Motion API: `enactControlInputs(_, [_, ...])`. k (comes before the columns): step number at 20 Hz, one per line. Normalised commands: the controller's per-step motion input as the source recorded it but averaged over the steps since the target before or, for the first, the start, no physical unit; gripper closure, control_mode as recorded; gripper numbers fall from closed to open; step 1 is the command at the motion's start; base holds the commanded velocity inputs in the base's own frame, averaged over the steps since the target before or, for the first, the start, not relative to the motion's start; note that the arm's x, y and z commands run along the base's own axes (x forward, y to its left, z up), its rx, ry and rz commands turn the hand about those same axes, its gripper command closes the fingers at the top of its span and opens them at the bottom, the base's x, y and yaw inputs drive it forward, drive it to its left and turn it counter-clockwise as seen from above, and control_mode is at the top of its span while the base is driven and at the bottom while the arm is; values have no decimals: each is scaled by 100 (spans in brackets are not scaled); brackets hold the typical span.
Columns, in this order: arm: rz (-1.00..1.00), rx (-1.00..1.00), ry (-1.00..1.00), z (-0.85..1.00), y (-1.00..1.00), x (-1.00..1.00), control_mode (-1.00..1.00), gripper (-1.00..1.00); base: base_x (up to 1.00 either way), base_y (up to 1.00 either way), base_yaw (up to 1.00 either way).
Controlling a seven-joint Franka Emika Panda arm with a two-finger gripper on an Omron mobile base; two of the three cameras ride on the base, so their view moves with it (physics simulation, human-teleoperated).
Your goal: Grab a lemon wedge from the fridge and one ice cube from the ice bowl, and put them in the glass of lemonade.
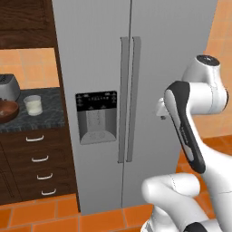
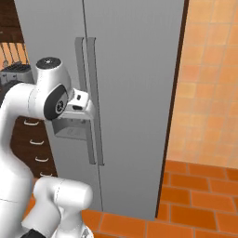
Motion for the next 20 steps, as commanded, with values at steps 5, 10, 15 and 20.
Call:
enactControlInputs(5, [-4,0,-54,60,20,-21,-100,-100,0,0,0])
enactControlInputs(10, [-4,0,-8,-38,-3,17,-100,-100,0,0,0])
enactControlInputs(15, [-15,-12,0,1,66,87,-100,-100,0,0,0])
enactControlInputs(20, [-18,-10,3,26,40,84,-100,-100,0,0,0])
